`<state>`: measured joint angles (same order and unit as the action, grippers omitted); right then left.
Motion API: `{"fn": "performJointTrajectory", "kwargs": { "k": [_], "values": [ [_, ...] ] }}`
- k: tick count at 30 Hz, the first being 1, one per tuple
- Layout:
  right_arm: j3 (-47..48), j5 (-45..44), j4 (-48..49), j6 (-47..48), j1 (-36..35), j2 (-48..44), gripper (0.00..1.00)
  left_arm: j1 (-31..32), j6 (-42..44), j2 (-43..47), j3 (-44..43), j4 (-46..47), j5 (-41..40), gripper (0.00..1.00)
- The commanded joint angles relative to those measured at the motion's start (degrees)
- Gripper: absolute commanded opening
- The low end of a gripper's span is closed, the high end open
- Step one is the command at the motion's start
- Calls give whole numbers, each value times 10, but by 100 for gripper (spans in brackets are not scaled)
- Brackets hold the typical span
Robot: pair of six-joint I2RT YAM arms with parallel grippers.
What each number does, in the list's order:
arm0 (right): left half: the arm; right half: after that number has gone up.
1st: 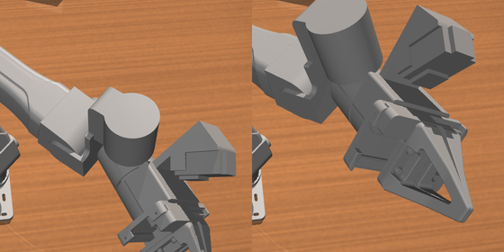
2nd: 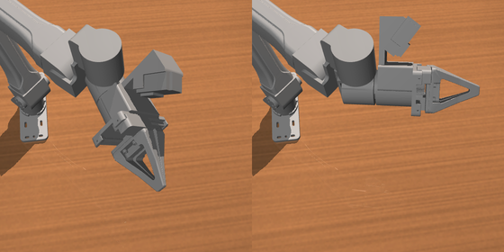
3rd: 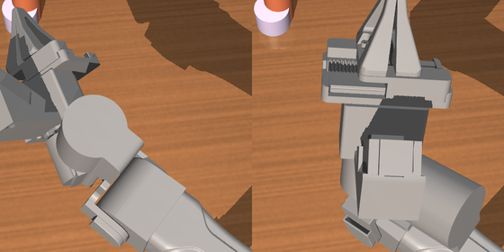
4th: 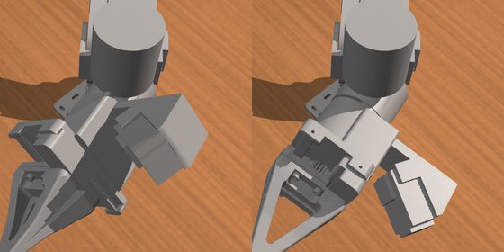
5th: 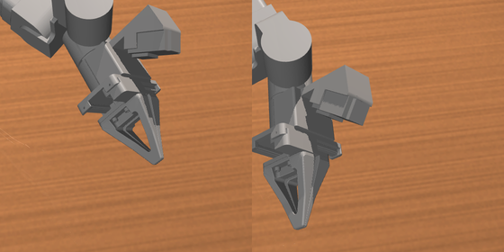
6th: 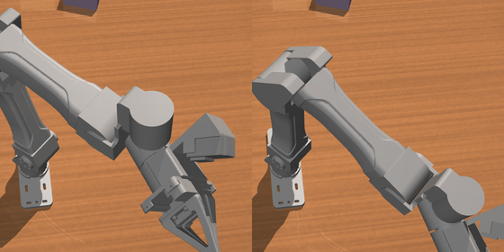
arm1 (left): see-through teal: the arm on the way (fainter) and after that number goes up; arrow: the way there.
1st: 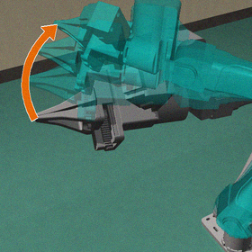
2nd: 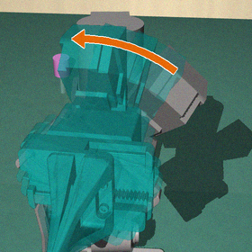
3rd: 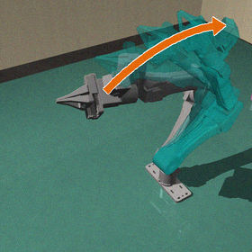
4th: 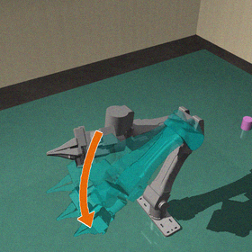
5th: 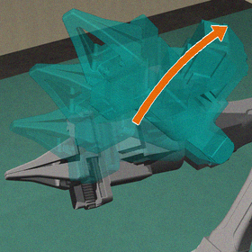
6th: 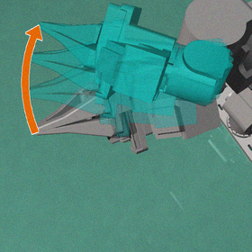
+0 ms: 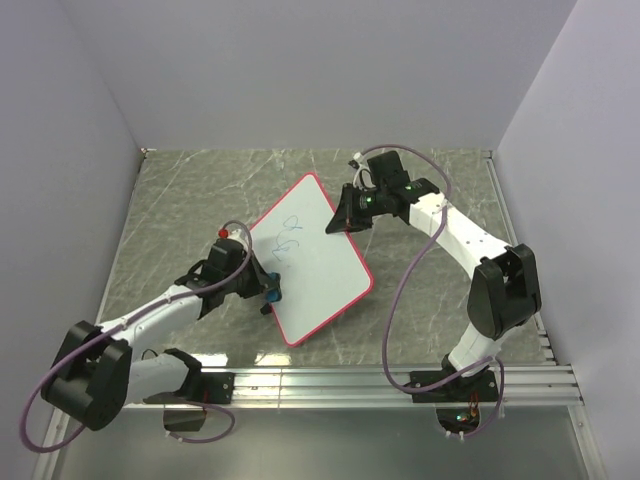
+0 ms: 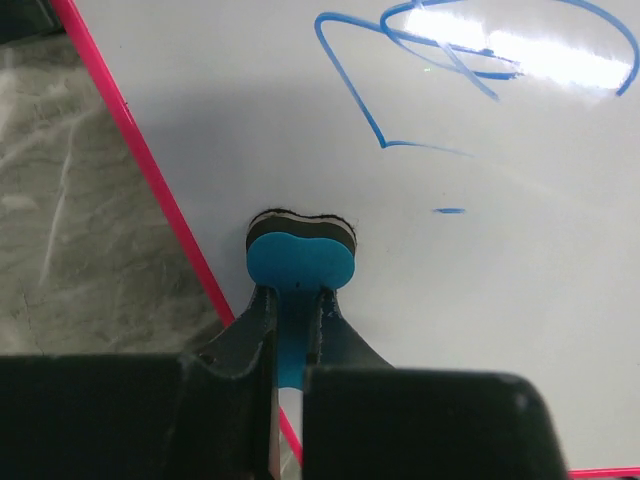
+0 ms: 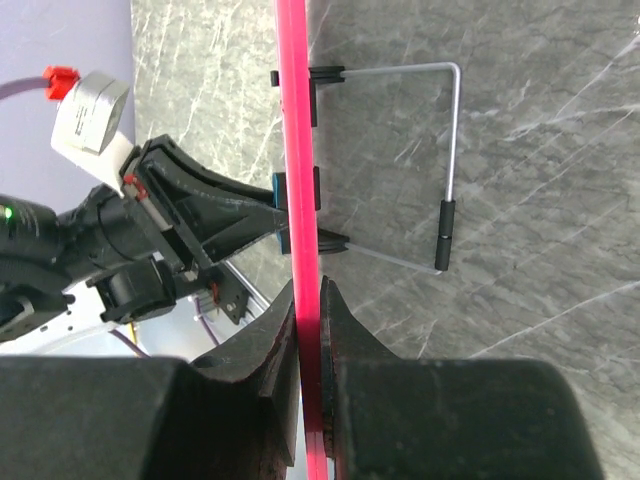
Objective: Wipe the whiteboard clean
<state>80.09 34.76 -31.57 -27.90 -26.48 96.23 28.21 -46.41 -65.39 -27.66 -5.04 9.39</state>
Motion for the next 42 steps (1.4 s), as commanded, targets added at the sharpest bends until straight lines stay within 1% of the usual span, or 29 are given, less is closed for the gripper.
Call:
{"fn": "performJointTrajectory", "kwargs": {
  "k": [1, 3, 6, 7, 8, 9, 10, 11, 14, 16, 19, 20, 22, 23, 24, 25, 26, 28, 29, 31, 34, 36, 37, 38, 40, 41, 42],
  "values": [
    [12, -33, -47, 9, -18, -2, 0, -13, 5, -65, -2, 9, -11, 0],
    [16, -34, -49, 10, -19, 0, 0, -12, 15, -96, -26, 3, -8, 0],
    [18, -34, -52, 10, -18, -1, 0, -3, 38, -106, -56, -10, 18, 0],
    [18, -34, -51, 9, -19, 0, 0, 6, 45, -99, -62, -9, 30, 0],
    [17, -34, -49, 8, -19, -1, 0, 32, 55, -91, -71, -10, 42, 0],
    [17, -34, -48, 8, -19, -1, 0, 48, 62, -68, -77, -9, 72, 0],
    [16, -34, -46, 7, -19, -2, 0, 79, 66, -55, -84, -6, 84, 0],
    [15, -34, -44, 7, -19, -1, 0, 91, 65, -41, -86, -6, 91, 0],
    [6, -31, -33, 0, -19, -2, 0, 108, 58, 6, -99, -12, 107, 0],
    [-2, -29, -23, -6, -18, -2, 0, 108, 59, 14, -113, -37, 78, 0],
    [-9, -24, -14, -9, -19, 1, 0, 92, 68, -10, -144, -54, 41, 0],
    [-10, -24, -13, -9, -19, 2, 0, 71, 71, -45, -162, -58, 37, 0],
    [-9, -25, -13, -9, -20, 4, 0, 46, 77, -85, -179, -61, 31, 0],
    [-8, -23, -14, -8, -19, 5, 0, 20, 86, -124, -189, -55, 34, 0],
    [-6, -24, -16, -8, -19, 6, 0, 5, 91, -143, -191, -46, 37, 0],
    [-1, -24, -19, -7, -18, 7, 0, -25, 97, -163, -195, -40, 41, 0],
    [2, -24, -21, -7, -19, 9, 0, -38, 110, -201, -206, -41, 42, 0],
    [16, -24, -31, -2, -19, 12, 0, -68, 127, -234, -222, -52, 50, 0],
    [22, -25, -33, -1, -19, 15, 0, -73, 128, -252, -223, -52, 53, 0],
    [35, -26, -39, 1, -19, 18, 0, -76, 135, -258, -220, -54, 55, 0],
    [45, -26, -42, 0, -19, 25, 0, -62, 130, -241, -201, -53, 69, 0],
    [52, -27, -45, 1, -19, 28, 0, -45, 128, -203, -189, -58, 68, 0],
    [53, -29, -47, 2, -19, 30, 0, -26, 128, -187, -178, -58, 75, 0],
    [55, -29, -48, 3, -19, 34, 0, -16, 129, -152, -171, -54, 84, 0],
    [62, -27, -50, 3, -18, 43, 0, 3, 127, -117, -152, -48, 105, 0],
    [66, -26, -51, 2, -18, 48, 0, 4, 124, -85, -146, -47, 107, 0],
    [73, -25, -52, 1, -19, 51, 0, 4, 119, -71, -141, -51, 99, 0]
  ]
}}
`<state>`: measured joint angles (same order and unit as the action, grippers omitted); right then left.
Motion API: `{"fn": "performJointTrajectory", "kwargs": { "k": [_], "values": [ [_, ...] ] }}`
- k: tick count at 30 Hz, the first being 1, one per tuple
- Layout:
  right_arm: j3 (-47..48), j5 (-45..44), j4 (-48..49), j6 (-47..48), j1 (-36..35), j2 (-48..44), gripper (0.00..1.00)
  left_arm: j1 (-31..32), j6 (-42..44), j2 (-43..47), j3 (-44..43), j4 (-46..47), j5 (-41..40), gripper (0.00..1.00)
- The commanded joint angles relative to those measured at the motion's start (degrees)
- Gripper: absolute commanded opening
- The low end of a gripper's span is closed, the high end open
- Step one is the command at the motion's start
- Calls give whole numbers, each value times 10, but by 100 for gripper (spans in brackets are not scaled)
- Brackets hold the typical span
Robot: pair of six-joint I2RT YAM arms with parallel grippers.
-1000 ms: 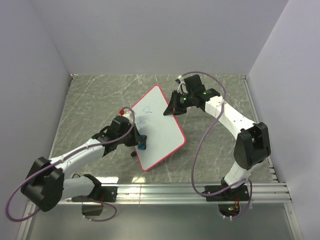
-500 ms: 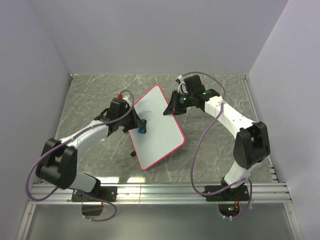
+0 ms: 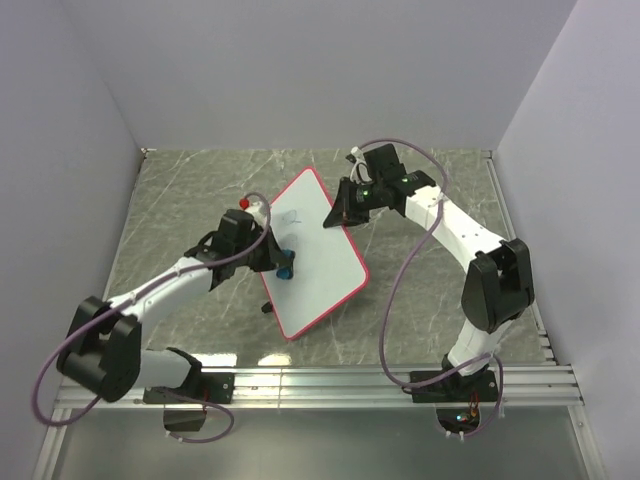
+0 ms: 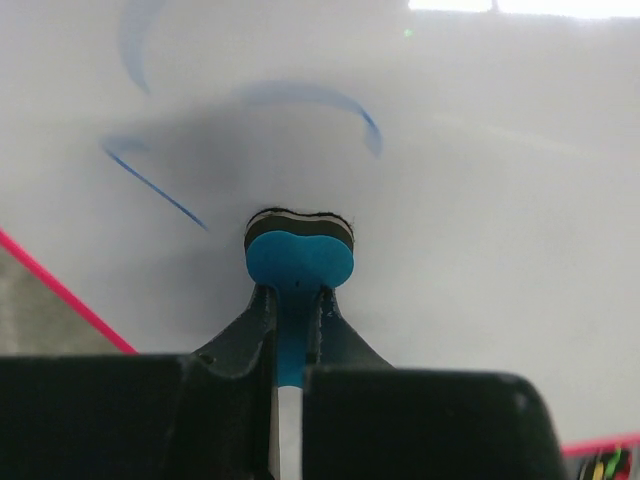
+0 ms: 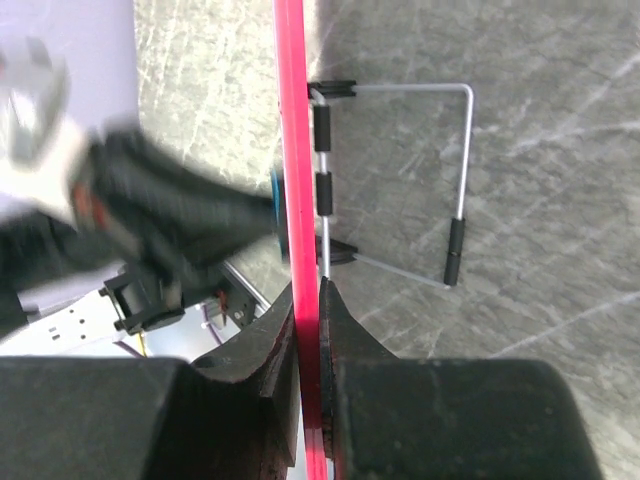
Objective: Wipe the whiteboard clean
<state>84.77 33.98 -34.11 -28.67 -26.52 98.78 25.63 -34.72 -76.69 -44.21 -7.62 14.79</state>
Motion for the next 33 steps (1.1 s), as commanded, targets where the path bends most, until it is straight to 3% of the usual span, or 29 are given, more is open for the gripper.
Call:
{"fn": "performJointTrajectory", "kwargs": {
  "k": [1, 6, 7, 10, 17, 23, 30, 33],
  "values": [
    [30, -15, -26, 7, -19, 35, 0, 24, -1, 52, 32, -26, 37, 0],
    [51, -12, -18, -4, -19, 59, 0, -25, 6, 17, 28, -14, 32, 0],
    [54, -12, -17, -5, -18, 65, 0, -40, -3, -1, 1, -38, -2, 0],
    [58, -19, -11, -5, -19, 70, 0, -85, -11, -103, -68, -67, 7, 0],
    [9, -16, 16, -16, -19, 44, 0, -124, 22, -174, -141, -74, 3, 0],
    [-37, -12, -2, 20, -18, 14, 0, -102, 13, -158, -130, -59, 34, 0],
    [-64, -1, 8, 26, -19, -9, 0, 12, -20, -80, -70, -4, 99, 0],
    [-63, 1, 9, 29, -19, -13, 0, -2, -25, -64, -73, -5, 89, 0]
  ]
}}
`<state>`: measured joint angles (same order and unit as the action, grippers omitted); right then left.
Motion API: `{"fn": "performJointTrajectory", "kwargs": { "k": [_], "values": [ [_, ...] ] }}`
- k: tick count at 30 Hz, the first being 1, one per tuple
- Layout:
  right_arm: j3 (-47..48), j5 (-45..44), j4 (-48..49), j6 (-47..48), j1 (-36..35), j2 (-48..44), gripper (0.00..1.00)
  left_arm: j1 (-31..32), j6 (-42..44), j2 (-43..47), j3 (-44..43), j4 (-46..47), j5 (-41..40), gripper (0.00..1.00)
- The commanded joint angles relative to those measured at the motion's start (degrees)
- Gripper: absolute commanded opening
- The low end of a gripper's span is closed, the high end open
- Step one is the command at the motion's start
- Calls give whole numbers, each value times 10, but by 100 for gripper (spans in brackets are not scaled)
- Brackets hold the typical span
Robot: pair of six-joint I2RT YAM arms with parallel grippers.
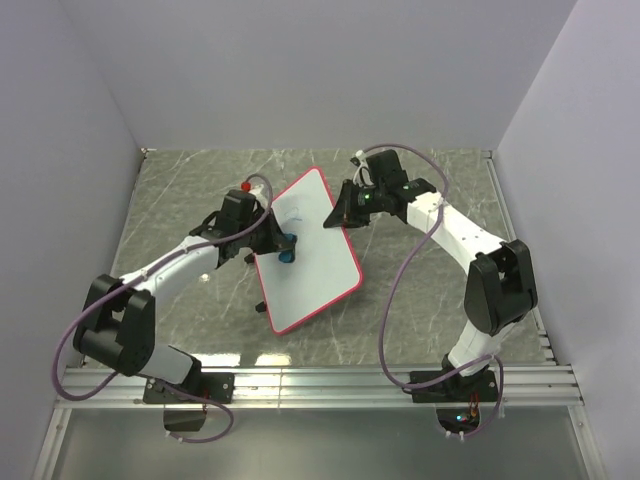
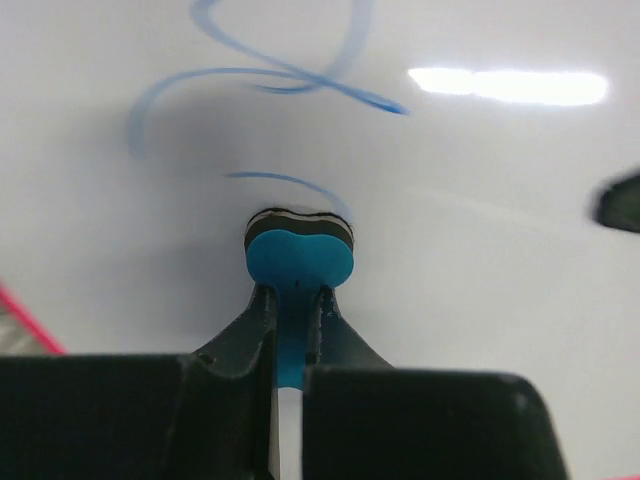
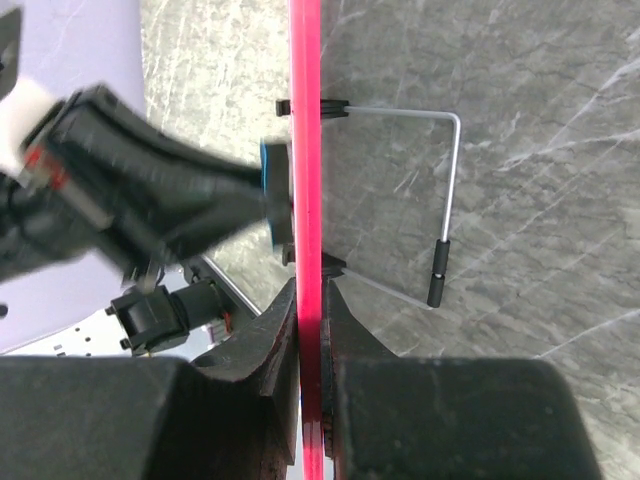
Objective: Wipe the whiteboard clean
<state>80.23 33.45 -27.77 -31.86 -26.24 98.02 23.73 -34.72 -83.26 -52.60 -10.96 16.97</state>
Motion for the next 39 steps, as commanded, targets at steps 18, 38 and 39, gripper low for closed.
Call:
{"fn": "performJointTrajectory", "kwargs": {
  "k": [18, 38, 39],
  "values": [
    [1, -1, -66, 62, -21, -1, 0, 74, 91, -118, -153, -92, 77, 0],
    [26, -6, -77, 64, -21, 12, 0, -80, 96, -191, -195, -130, 57, 0],
    [27, -7, -78, 65, -21, 12, 0, -75, 99, -187, -198, -129, 60, 0]
  ]
}}
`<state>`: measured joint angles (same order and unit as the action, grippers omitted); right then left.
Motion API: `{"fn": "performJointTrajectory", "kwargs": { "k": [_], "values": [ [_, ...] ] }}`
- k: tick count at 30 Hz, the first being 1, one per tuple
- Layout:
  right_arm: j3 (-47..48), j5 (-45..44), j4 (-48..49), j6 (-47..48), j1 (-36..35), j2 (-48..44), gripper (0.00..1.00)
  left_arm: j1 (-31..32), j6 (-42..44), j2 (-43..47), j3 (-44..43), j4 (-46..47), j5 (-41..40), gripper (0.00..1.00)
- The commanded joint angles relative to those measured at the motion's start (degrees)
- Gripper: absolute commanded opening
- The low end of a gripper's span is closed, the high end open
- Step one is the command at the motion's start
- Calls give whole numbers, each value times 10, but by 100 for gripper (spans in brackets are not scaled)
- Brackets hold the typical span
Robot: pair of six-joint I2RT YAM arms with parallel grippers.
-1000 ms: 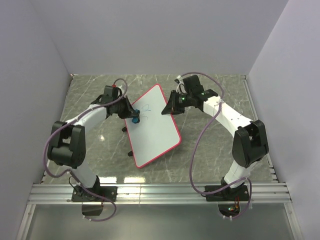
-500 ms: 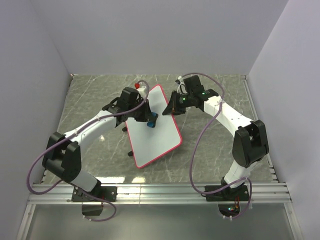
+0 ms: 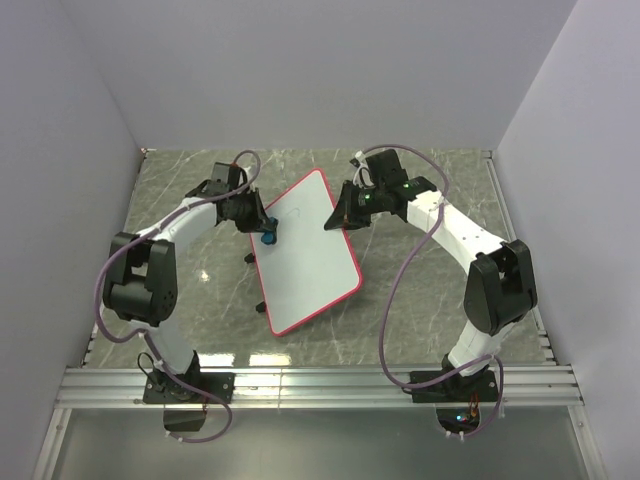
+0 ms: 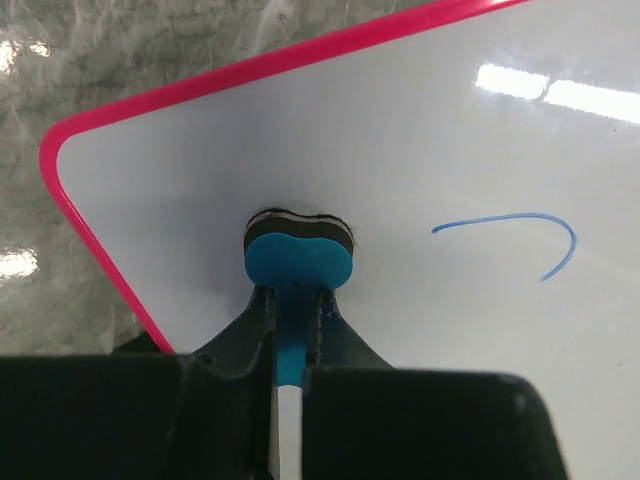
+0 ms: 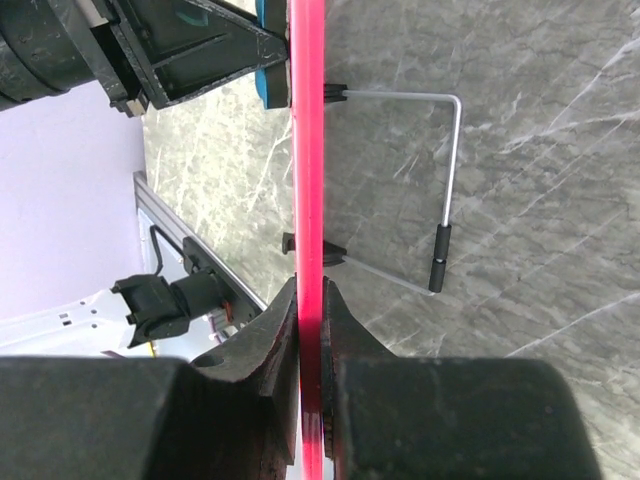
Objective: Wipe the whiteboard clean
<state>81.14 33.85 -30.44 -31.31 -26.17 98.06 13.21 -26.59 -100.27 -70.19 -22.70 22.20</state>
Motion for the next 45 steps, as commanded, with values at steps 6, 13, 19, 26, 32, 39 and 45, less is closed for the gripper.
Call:
{"fn": "performJointTrajectory", "kwargs": {
  "k": [6, 13, 19, 26, 32, 39, 45],
  "values": [
    [10, -9, -40, 52, -21, 13, 0, 102, 53, 38, -34, -9, 77, 0],
    [16, -10, -43, 53, -22, 20, 0, 114, 18, 49, -63, 21, 70, 0],
    [30, -13, -53, 60, -22, 24, 0, 56, 32, -56, -108, -64, 8, 0],
    [25, -21, -54, 64, -23, 18, 0, 37, 41, -54, -62, -71, -44, 0],
    [23, -20, -49, 64, -22, 22, 0, 66, 51, 20, -28, -48, 40, 0],
    [46, -13, -50, 64, -21, 47, 0, 99, 32, 40, -130, -33, 92, 0],
    [56, -12, -52, 60, -22, 48, 0, 72, 5, -69, -224, -52, 42, 0]
  ]
}}
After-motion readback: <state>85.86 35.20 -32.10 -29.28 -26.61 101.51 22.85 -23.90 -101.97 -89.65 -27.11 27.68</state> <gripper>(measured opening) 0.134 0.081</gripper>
